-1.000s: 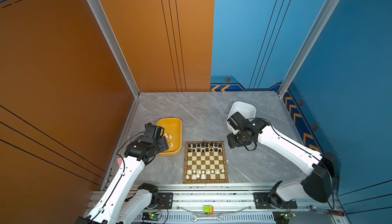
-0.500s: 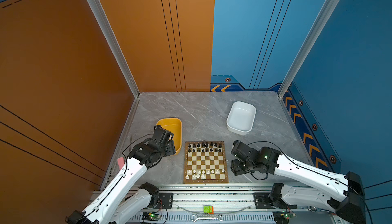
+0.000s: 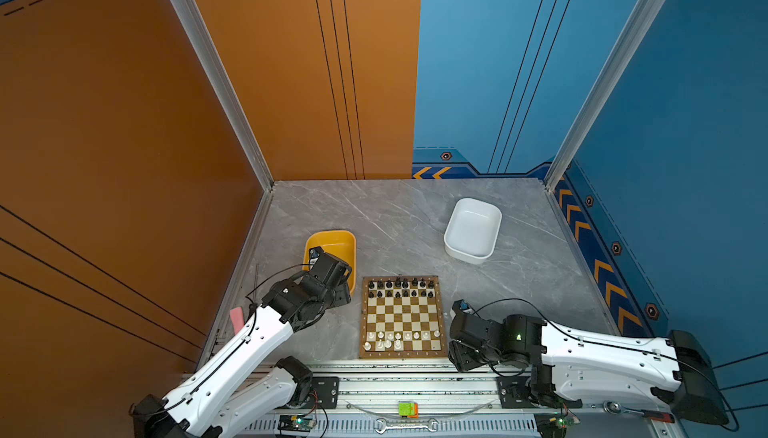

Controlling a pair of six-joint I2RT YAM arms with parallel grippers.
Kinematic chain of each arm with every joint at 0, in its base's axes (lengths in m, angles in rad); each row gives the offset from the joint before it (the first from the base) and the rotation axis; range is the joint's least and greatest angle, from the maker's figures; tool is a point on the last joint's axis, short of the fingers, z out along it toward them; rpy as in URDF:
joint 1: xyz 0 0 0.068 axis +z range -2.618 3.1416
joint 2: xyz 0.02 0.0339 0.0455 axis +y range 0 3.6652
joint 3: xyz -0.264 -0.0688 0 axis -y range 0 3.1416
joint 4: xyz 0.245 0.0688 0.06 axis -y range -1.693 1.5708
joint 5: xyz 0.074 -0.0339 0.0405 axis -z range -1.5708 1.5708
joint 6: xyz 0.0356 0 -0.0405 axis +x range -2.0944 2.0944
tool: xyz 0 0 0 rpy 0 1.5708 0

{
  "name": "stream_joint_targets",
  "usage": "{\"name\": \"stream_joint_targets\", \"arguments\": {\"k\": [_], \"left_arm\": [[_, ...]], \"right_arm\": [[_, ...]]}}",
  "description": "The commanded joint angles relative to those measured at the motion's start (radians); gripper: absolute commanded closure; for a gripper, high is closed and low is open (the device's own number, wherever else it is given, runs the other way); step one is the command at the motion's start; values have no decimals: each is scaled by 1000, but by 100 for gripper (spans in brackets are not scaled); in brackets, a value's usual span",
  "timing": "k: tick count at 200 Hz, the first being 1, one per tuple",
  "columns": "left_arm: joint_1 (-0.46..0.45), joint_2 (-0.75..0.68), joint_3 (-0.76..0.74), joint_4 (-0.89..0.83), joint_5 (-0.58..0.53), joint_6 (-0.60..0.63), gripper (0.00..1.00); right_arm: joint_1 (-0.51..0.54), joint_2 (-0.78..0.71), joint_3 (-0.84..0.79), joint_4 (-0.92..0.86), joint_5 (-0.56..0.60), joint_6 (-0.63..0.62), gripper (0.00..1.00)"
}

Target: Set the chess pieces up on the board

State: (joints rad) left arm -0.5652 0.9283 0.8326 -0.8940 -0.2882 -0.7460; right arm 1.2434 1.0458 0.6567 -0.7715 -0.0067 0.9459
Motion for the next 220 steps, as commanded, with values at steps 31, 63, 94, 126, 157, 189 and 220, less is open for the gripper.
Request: {"name": "stream_joint_targets", "arguments": {"k": [31,63,94,126,157,189,220], "left_arm": [[44,37,47,-31,-16,70,28],[106,43,57,-30,21,108,28],[177,34,63,-31,77,153,28],[242,34,63,-32,119,199,28],[281,35,65,-31,144,216,29],[310,36,68,-28,153,235,29],[334,38,72,-28,171,250,29]], "right_arm": [[10,87,-11,118,7,52,38],[51,145,0,167,39,82,38],[103,215,41,163,96,111,38],[128,253,44,191,114,150,38],[127,283,52,195,133,164,39],[119,311,61,186,151,175,39],[117,318,60,185,169,204,39]]}}
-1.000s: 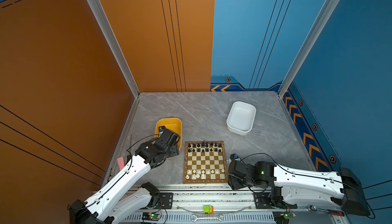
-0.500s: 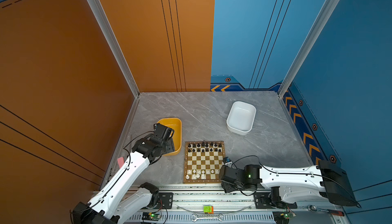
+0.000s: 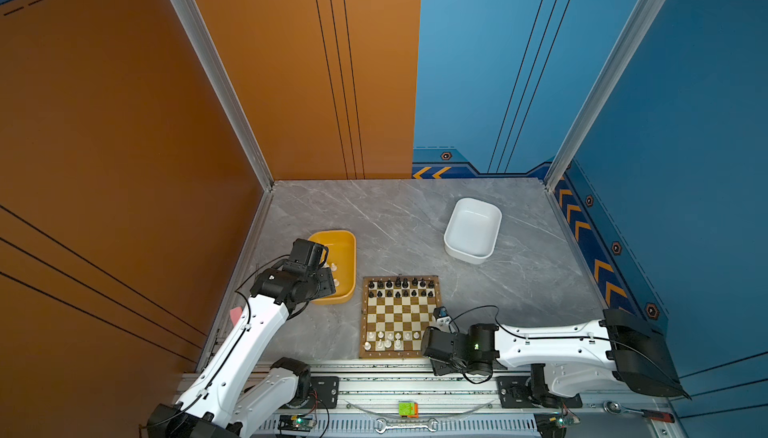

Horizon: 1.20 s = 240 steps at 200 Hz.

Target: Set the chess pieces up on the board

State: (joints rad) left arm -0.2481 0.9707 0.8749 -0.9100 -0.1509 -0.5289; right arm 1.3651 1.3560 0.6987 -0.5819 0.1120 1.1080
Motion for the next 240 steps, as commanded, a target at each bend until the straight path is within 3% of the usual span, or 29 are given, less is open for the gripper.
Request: {"name": "stream_joint_targets", "arguments": {"k": [1,240], "left_arm": [[18,-4,30,-12,34,34,29],[29,7,36,-10,34,55,29]], "right_arm": [[-4,8,18,-4,51,43,39],[31,52,23,-15,71,109,40]]}}
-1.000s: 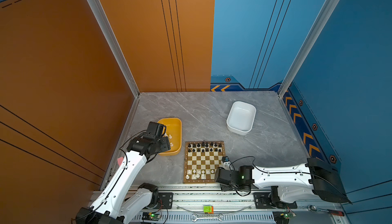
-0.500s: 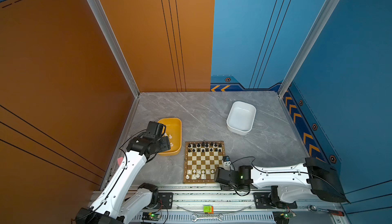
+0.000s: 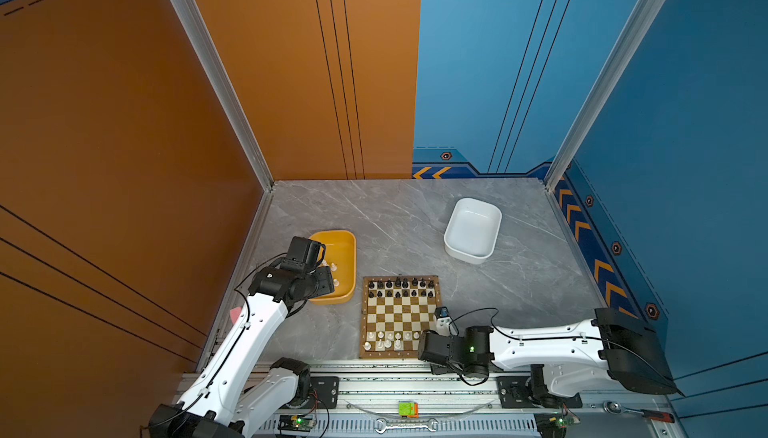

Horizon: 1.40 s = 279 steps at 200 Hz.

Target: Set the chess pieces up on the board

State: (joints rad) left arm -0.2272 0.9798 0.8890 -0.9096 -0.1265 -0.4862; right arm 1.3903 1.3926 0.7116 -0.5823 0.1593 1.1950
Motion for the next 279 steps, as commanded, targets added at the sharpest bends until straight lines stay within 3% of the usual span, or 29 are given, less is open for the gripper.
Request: {"name": "stream_joint_targets", "arguments": {"k": [1,279], "left_arm": [[9,-1,22,-10,9,12,29],[0,14,38,-10,0,27,30]], "right_arm": [[6,16,10,-15,24,22,40],[22,79,18,4,40,66,42]]}}
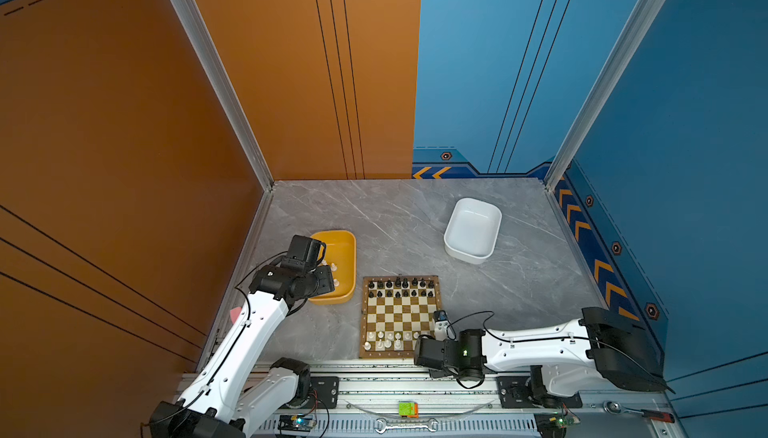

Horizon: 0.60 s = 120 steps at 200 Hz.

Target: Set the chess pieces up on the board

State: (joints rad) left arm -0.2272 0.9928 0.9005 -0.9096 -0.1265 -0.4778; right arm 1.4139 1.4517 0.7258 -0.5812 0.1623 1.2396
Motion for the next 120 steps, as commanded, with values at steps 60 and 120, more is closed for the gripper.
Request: {"name": "stream_joint_targets", "arguments": {"k": [60,120], "left_arm": [[-2,4,34,-10,-7,25,30],[-4,20,50,-10,-16,33,30]], "right_arm": [[-23,30,5,22,34,14,42],[-59,50,10,49,20,-10,42]]}}
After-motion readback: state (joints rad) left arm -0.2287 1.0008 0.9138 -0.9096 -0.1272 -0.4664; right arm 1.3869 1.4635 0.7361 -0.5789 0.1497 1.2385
